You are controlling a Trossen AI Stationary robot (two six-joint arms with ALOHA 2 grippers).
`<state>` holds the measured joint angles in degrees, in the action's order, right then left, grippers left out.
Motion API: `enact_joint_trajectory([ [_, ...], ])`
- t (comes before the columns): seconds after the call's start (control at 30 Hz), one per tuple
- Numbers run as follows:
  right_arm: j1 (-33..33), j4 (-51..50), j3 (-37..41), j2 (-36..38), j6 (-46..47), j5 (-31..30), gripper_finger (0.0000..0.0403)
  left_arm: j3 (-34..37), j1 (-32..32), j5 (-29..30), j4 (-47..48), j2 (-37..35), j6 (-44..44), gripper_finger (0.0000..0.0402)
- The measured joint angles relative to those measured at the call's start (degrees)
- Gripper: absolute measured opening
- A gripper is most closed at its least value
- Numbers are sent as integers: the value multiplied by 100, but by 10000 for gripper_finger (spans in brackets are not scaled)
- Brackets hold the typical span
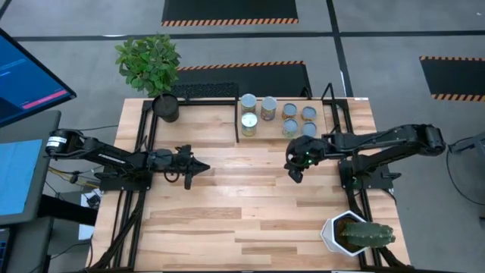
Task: Pick and place cans onto a shelf
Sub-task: Adjust the canned goods on the shelf
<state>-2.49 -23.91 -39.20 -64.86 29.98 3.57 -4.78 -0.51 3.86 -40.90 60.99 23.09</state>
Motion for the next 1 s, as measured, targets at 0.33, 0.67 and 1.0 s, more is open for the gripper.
enact_joint_trajectory([
  [0.33,65,8,0,0,2,4,58,0,0,-340,4,0,-854,0],
  [0.67,64,-10,0,0,2,6,58,0,-79,-331,4,0,-2093,0],
  [1.0,61,-220,0,0,2,7,58,0,-79,-308,-5,0,-2075,0],
])
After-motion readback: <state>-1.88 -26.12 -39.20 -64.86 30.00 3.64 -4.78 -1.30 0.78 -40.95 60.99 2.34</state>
